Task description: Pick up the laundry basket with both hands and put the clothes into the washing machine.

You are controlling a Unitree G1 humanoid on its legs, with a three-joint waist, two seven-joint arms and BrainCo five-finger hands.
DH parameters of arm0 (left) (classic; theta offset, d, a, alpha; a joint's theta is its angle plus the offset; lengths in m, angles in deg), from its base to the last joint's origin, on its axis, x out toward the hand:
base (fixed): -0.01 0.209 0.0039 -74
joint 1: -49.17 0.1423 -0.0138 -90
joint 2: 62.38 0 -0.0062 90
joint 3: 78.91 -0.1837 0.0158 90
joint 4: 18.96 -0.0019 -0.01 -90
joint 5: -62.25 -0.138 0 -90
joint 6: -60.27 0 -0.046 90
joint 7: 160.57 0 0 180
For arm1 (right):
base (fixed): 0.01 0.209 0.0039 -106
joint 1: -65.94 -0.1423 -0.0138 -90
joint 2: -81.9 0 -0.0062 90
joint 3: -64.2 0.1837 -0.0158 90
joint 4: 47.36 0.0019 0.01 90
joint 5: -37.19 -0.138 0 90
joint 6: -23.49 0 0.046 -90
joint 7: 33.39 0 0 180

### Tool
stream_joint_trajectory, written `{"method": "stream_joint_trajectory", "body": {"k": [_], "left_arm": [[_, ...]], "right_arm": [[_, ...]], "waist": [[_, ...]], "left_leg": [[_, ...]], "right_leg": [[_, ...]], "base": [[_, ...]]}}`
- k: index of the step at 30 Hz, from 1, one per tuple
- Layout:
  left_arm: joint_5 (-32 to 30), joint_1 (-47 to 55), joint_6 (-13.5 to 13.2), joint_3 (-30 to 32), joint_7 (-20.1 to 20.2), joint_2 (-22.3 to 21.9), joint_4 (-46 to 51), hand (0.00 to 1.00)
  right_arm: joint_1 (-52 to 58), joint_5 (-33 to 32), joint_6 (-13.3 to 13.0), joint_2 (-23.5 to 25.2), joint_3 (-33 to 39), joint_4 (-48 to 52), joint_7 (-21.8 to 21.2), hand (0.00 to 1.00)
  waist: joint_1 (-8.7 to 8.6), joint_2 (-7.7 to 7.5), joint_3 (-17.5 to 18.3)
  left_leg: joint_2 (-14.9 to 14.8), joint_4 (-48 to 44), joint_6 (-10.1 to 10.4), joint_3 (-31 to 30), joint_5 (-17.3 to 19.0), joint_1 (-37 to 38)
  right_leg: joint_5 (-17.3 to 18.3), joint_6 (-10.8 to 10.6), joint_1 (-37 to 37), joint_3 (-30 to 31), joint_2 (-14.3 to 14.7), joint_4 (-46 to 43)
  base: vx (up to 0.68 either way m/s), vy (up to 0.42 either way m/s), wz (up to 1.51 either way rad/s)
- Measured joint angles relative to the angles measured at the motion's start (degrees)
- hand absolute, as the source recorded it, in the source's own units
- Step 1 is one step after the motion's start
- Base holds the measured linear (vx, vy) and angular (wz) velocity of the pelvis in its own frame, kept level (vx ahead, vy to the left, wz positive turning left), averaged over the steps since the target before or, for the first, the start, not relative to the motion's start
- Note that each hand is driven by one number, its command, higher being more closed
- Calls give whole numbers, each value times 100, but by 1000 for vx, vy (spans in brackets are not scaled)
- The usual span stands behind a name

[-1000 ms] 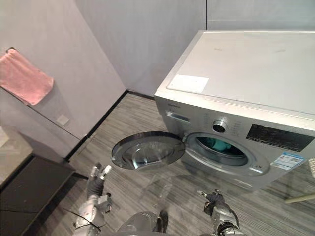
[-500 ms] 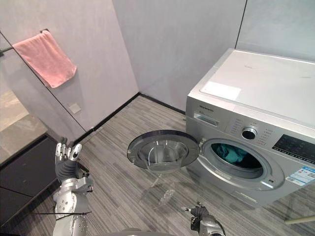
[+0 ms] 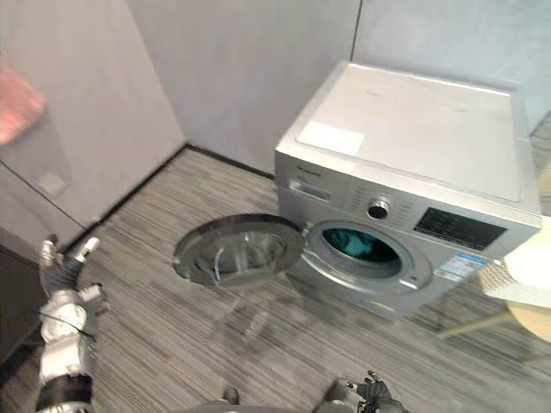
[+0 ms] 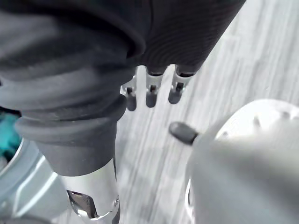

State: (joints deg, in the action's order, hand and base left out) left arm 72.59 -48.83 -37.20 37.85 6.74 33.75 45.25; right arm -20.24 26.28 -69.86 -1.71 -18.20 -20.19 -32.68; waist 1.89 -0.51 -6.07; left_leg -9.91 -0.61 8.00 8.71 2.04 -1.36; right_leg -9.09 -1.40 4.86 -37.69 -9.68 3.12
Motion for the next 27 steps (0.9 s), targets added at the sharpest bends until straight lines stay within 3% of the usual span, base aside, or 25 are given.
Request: {"method": "stream_joint_trajectory", "body": {"k": [4,5,7,10,11,15,18,20,23,27], "left_arm": [[51,-1471,285,-16,10,1180,-1626,0],[53,-1676,310,-75,18,1276,-1774,0],[138,-2647,327,-522,47,1655,-2213,0],[259,-3590,321,-923,111,2019,-2592,0],[380,-3965,320,-1143,123,2159,-2792,0],[377,-4893,385,-1679,147,2296,-3114,0],[260,-5328,367,-2022,97,2241,-3154,0],[187,-5448,218,-2009,-13,2247,-3167,0],[108,-5351,140,-1942,-20,2012,-3302,0],[-289,-4788,50,-1937,-26,1885,-3262,0]], "right_arm": [[74,-153,-8,-18,488,91,-15,0],[84,-223,-10,-14,541,91,-12,0],[71,-402,-26,42,745,134,1,0],[32,-714,-45,154,834,343,20,0],[21,-872,-74,208,816,528,20,0],[-21,-944,-72,234,365,1040,22,0],[-60,-947,-109,242,-223,1853,17,0],[-222,-993,-278,243,-505,2222,20,0],[-422,-992,-366,249,-793,2403,-14,0],[-555,-971,-399,249,-900,2325,-78,0]], "waist": [[-117,-610,-350],[-117,-670,-392],[-128,-927,-668],[-102,-1181,-997],[-100,-1250,-1172],[-37,-1419,-1552],[-99,-1633,-1701],[-46,-1660,-1765],[70,-1654,-1770],[82,-1654,-1769]], "left_leg": [[-12,-64,20,246,-108,-203],[-15,-87,20,266,-108,-226],[-53,-344,38,274,-76,-503],[-253,-1081,56,278,225,-1100],[-451,-1618,75,270,485,-1526],[-945,-2638,157,199,906,-2267],[-1025,-2857,125,151,882,-2720],[-1111,-3011,128,173,874,-2863],[-1113,-2994,127,291,876,-2757],[-1036,-2942,86,411,901,-2507]], "right_leg": [[-130,141,404,276,36,-8],[-140,154,439,309,39,-15],[-190,221,613,340,35,-55],[-259,313,937,467,102,-119],[-294,330,1095,533,227,-124],[-356,208,1448,650,557,-128],[-474,139,1801,658,623,-125],[-597,292,1950,752,683,-92],[-607,303,1931,880,689,-93],[-620,291,1784,988,646,-100]], "base": [[-20,-23,-35],[-44,-2,-18],[-80,-8,-6],[-141,-5,-21],[-138,-4,-33],[-132,24,-39],[-115,52,-17],[-28,79,-19],[14,81,-14],[-1,99,-5]]}}
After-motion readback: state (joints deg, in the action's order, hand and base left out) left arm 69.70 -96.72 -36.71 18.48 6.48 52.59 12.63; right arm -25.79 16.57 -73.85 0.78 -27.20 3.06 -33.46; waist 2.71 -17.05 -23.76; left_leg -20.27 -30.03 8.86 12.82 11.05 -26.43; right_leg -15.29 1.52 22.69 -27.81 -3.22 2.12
